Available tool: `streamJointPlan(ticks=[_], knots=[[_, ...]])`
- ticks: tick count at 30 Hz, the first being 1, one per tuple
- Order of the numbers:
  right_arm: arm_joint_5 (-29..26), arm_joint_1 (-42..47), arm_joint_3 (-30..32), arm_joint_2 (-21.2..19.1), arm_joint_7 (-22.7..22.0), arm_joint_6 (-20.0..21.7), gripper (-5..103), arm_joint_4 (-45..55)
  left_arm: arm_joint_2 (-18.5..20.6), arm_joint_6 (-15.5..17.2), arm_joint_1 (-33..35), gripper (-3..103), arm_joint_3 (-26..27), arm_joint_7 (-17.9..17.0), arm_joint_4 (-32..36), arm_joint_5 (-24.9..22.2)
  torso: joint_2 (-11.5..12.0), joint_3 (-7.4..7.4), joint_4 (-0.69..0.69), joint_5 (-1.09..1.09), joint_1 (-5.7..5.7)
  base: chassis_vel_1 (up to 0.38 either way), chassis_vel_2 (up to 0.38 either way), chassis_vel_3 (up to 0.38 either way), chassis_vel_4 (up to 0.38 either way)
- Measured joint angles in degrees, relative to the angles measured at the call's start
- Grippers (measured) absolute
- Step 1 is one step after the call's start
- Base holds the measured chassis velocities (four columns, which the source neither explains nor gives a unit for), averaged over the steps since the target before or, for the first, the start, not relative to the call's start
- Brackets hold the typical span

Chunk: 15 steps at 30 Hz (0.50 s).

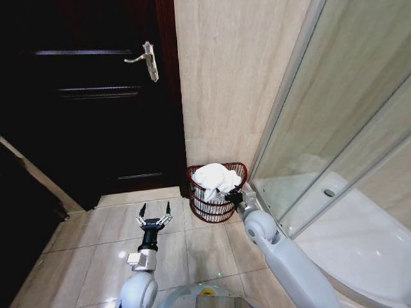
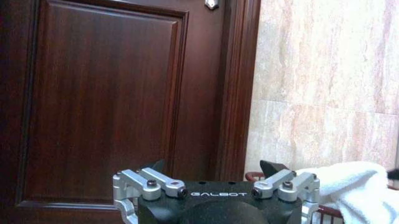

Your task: Discard the used towel into the hamper.

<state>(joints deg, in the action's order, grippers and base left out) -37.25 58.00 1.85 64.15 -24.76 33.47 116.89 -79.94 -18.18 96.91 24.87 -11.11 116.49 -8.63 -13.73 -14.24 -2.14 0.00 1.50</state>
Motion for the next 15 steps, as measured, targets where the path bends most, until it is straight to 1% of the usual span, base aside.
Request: streamJointPlan(ticks=[2, 3, 4, 6, 15], knots=[[-1.36, 0.38, -1.0, -0.07, -1.58, 0.23, 100, 1.69, 0.01, 0.08, -0.19, 100, -0.26, 0.02, -0.01, 0.0, 0.0, 0.0, 0.0, 0.0, 0.0, 0.0, 0.0, 0.0, 0.0], [-1.36, 0.38, -1.0, -0.07, -1.58, 0.23, 100, 1.69, 0.01, 0.08, -0.19, 100, -0.26, 0.02, -0.01, 0.0, 0.0, 0.0, 0.0, 0.0, 0.0, 0.0, 0.0, 0.0, 0.0], [-2.57, 0.81, -1.96, -0.08, -2.98, 0.69, 100, 3.25, 0.01, 0.2, -0.34, 100, -0.46, 0.02, 0.0, 0.0, 0.0, 0.0, 0.0, 0.0, 0.0, 0.0, 0.0, 0.0, 0.0], [-3.2, 1.51, -3.12, 0.03, -4.18, 1.12, 100, 4.83, 0.02, 0.33, -0.48, 100, -0.63, 0.03, 0.12, 0.0, 0.0, 0.0, 0.0, 0.0, 0.0, 0.0, 0.0, 0.0, 0.0], [-3.11, 2.37, -4.57, 0.17, -5.64, 1.3, 100, 7.65, -0.09, 0.34, -0.23, 100, -0.62, 0.07, 0.29, 0.09, 0.0, 0.0, 0.0, 0.0, 0.0, 0.0, 0.0, 0.0, 0.0]])
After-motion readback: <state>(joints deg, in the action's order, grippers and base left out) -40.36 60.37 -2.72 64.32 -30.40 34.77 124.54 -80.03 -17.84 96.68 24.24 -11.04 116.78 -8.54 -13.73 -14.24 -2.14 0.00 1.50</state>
